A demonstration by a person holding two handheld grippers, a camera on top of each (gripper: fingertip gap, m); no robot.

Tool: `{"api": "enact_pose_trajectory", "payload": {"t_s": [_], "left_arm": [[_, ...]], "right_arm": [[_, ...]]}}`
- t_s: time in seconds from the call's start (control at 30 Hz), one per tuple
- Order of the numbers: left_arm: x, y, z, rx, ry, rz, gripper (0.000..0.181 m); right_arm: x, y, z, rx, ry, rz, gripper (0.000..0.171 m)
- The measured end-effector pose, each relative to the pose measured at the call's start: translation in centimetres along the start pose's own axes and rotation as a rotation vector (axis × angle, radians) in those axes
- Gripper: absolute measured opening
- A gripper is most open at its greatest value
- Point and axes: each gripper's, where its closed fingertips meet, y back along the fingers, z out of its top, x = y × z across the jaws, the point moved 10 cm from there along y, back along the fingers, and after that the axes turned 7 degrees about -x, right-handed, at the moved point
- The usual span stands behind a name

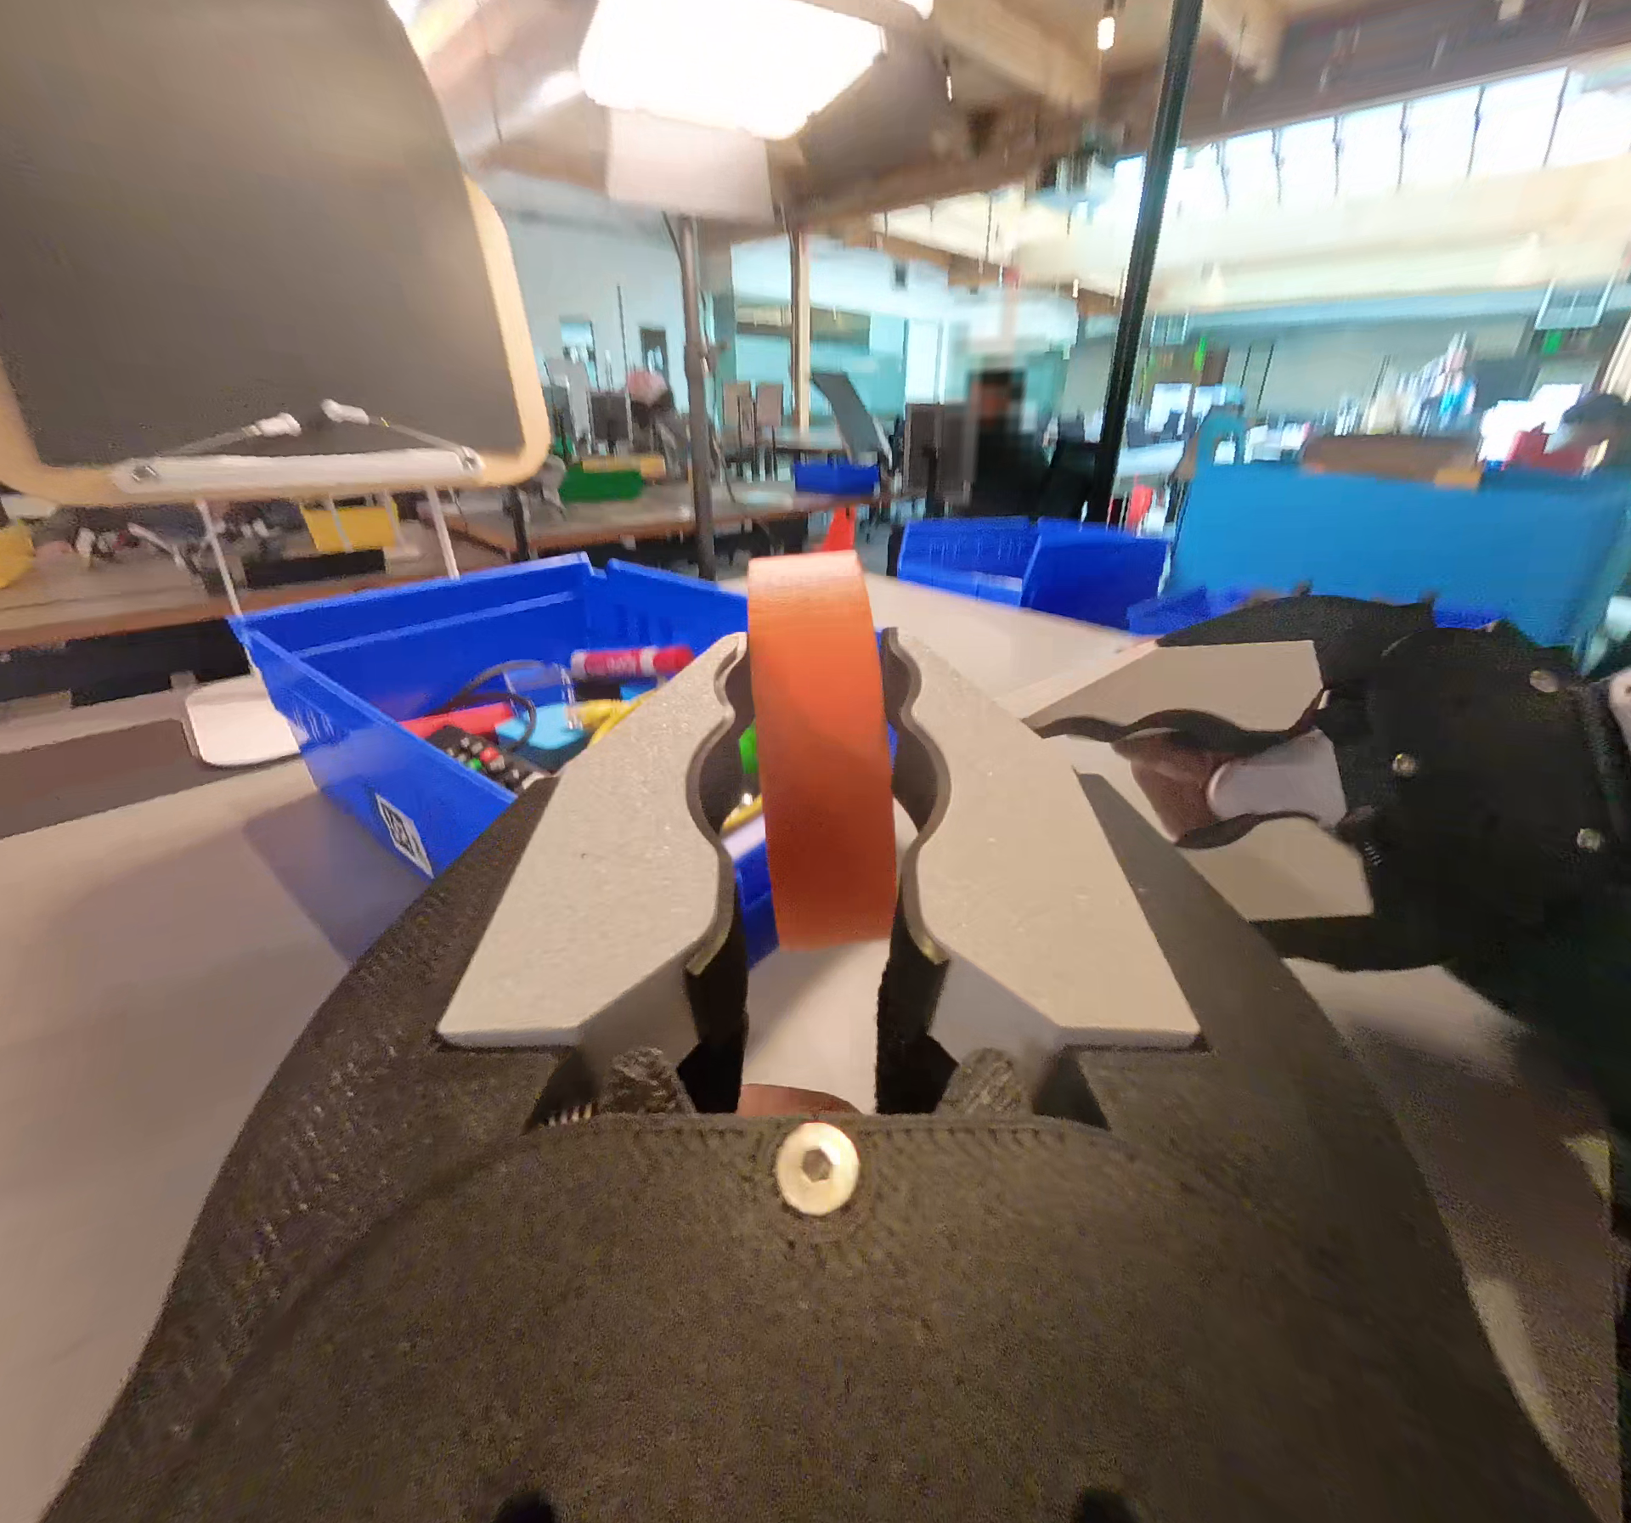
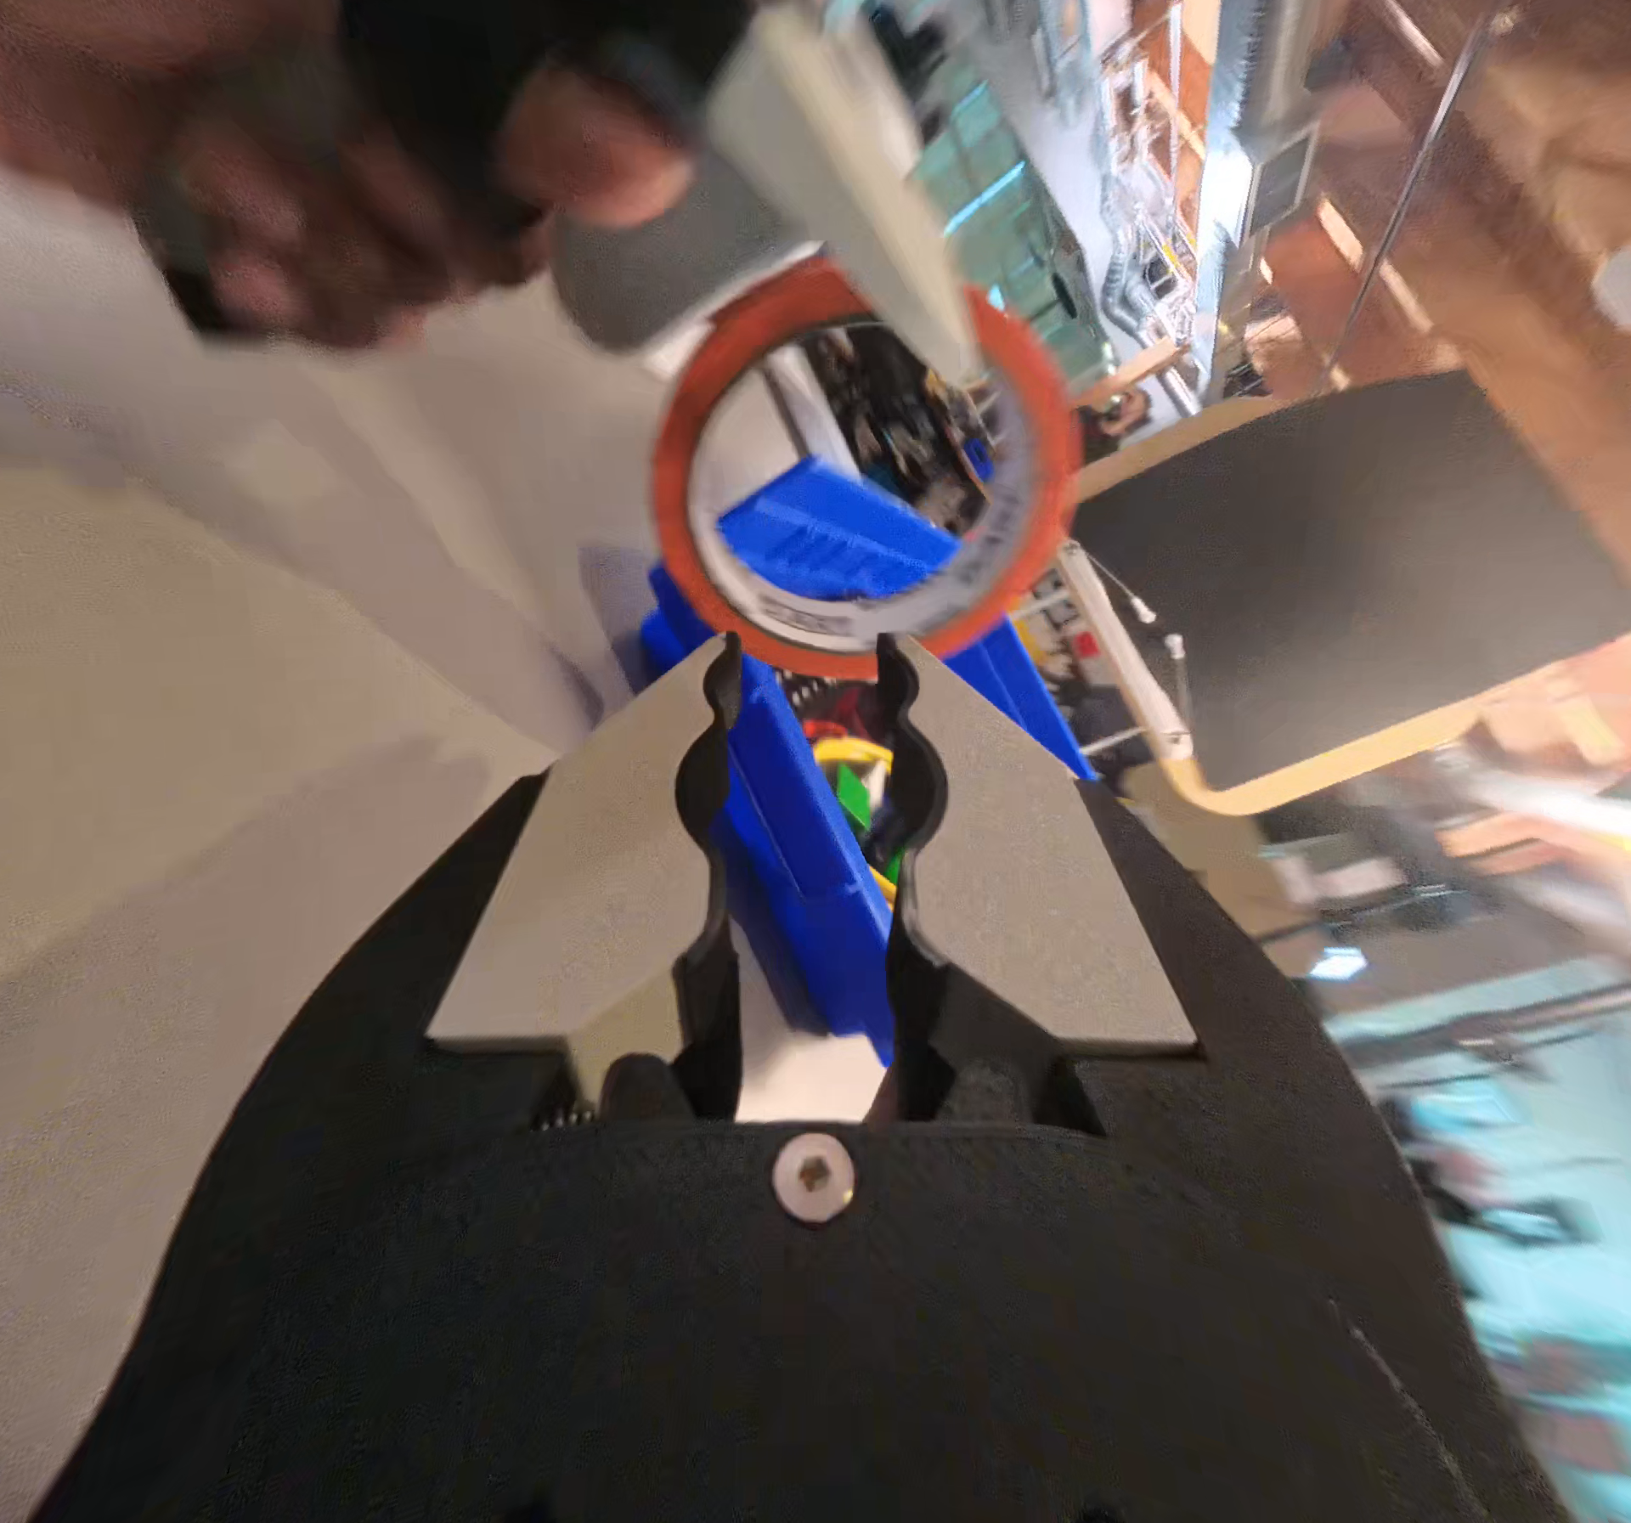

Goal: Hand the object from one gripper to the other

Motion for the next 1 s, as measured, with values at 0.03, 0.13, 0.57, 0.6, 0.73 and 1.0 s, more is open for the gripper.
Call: {"api": "enact_pose_trajectory", "payload": {"t_s": [0.03,0.13,0.57,0.6,0.73,1.0], "left_arm": [[0.2,0.3,0.4,-0.047,0.018,-0.002,0.028],[0.6,0.8,1.1,-0.129,0.081,-0.037,0.028],[-3.9,0.1,0.6,-0.097,-0.155,-0.283,0.033],[-3.9,0.1,0.5,-0.1,-0.192,-0.249,0.042],[-4.2,0.2,0.4,-0.129,-0.371,-0.116,0.042],[-5.6,-0.9,-1.3,0.006,-0.491,-0.082,0.029]], "right_arm": [[-1.0,0.5,0.3,-0.059,-0.125,-0.02,0.033],[-3.6,1.5,-0.1,-0.152,-0.476,-0.052,0.034],[-3.9,1.4,-0.3,-0.065,-0.349,-0.271,0.013],[-4.1,1.6,-0.5,-0.022,-0.254,-0.362,0.011],[-3.9,1.6,-0.5,0.13,0.064,-0.56,0.011],[-0.7,0.8,1.9,0.004,0.435,-0.547,0.01]]}}
